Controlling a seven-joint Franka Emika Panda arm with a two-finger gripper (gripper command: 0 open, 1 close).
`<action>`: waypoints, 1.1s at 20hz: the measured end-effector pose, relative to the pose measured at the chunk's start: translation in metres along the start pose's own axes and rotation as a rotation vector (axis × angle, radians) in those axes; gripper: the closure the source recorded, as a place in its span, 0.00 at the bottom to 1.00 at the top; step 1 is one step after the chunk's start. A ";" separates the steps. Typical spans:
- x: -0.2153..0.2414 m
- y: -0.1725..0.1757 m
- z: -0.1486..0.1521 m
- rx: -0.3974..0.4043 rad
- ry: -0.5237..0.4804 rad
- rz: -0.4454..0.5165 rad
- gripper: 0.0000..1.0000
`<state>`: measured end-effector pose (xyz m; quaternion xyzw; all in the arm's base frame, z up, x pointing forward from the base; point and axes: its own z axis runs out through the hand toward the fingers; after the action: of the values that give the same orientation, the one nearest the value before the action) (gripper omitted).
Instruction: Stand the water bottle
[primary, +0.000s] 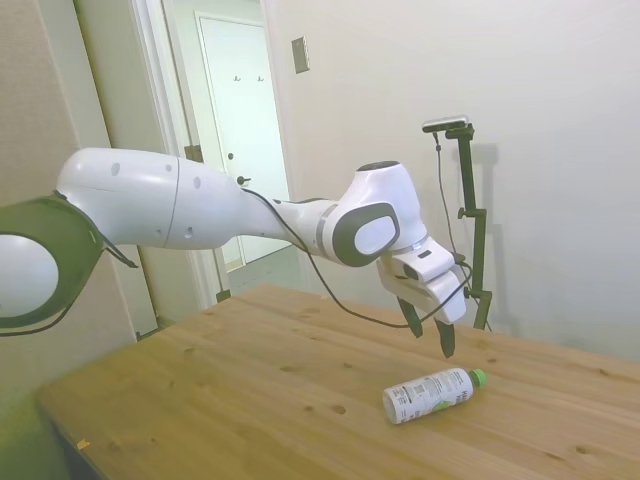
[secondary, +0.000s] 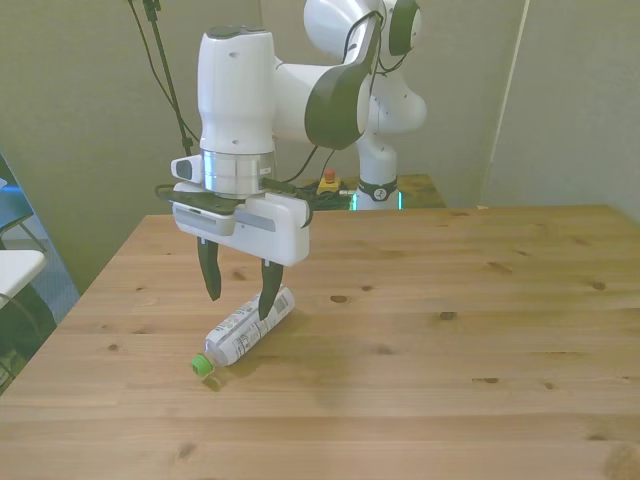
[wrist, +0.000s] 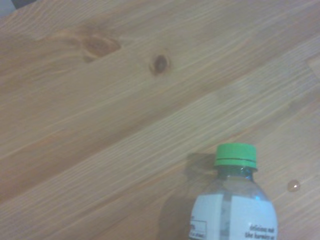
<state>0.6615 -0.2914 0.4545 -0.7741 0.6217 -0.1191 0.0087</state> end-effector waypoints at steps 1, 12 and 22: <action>0.006 -0.002 0.000 -0.008 -0.003 0.006 0.00; 0.050 -0.021 0.051 -0.060 -0.012 0.040 0.00; 0.048 -0.031 0.085 -0.084 -0.019 0.031 0.00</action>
<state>0.7176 -0.3423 0.3850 -0.7652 0.6379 -0.0853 -0.0160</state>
